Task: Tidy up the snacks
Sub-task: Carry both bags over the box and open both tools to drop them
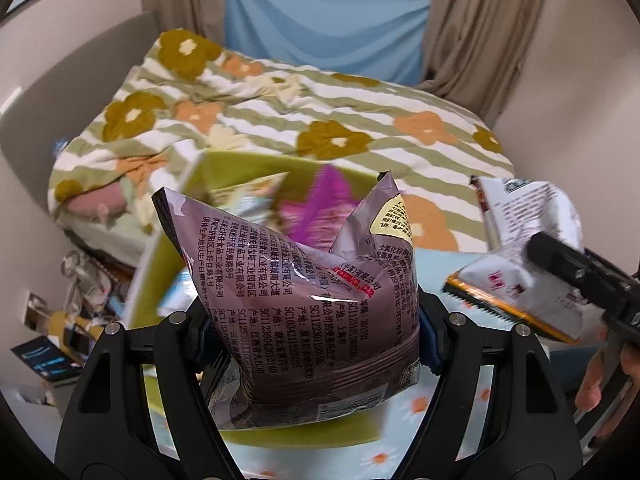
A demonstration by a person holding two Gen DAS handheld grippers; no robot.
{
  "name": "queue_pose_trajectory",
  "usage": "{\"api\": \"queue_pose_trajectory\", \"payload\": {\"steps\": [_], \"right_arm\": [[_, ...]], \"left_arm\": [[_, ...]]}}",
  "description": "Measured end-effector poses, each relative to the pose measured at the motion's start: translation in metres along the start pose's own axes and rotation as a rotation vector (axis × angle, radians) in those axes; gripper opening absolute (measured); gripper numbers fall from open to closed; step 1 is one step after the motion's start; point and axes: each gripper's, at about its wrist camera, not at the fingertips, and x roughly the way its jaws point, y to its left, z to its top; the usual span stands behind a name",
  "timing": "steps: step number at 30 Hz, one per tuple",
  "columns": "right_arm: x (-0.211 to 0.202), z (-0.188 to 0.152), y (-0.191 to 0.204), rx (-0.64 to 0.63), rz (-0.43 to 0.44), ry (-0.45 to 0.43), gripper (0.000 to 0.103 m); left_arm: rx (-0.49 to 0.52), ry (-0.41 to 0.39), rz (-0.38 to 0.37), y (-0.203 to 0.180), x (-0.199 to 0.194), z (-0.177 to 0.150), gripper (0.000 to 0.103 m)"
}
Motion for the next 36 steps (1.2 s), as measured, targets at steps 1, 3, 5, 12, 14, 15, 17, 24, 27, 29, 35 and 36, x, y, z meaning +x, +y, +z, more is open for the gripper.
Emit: {"api": "queue_pose_trajectory", "payload": {"steps": [1,3,5,12,14,15,17,24,27,29,35,36], "right_arm": [[0.004,0.001,0.007,-0.004,0.001,0.000,0.063],[0.013,0.003,0.023,-0.010,0.001,0.001,0.063],[0.021,0.003,0.036,-0.011,-0.002,0.003,0.063],[0.048,-0.004,0.072,0.005,-0.036,0.006,0.063],[0.052,-0.008,0.078,0.012,-0.054,0.007,0.063],[0.053,-0.009,0.081,0.014,-0.061,0.008,0.063],[0.056,-0.011,0.087,0.011,-0.085,0.009,0.063],[0.064,-0.007,0.114,-0.033,-0.114,0.002,0.063],[0.078,0.000,0.122,-0.043,-0.118,0.017,0.063],[0.087,0.004,0.126,-0.045,-0.118,0.027,0.063],[0.117,0.009,0.132,-0.061,-0.149,0.058,0.065],[0.122,0.009,0.132,-0.062,-0.148,0.067,0.066]], "left_arm": [[-0.002,0.006,0.004,0.011,0.000,0.000,0.075],[-0.002,0.023,0.009,0.034,0.003,-0.002,0.075],[0.003,0.045,0.010,0.053,0.007,-0.005,0.075],[0.040,0.106,-0.010,0.093,0.027,-0.017,0.096],[0.066,0.105,0.000,0.097,0.028,-0.020,0.103],[0.078,0.107,-0.015,0.100,0.028,-0.023,0.103],[0.082,0.114,-0.039,0.107,0.027,-0.026,0.103],[0.072,0.086,-0.089,0.123,0.009,-0.029,0.103],[0.078,0.077,-0.083,0.127,0.006,-0.027,0.103],[0.084,0.069,-0.078,0.131,0.005,-0.027,0.103],[0.114,0.070,-0.059,0.137,0.008,-0.024,0.103],[0.118,0.070,-0.056,0.137,0.009,-0.023,0.103]]}}
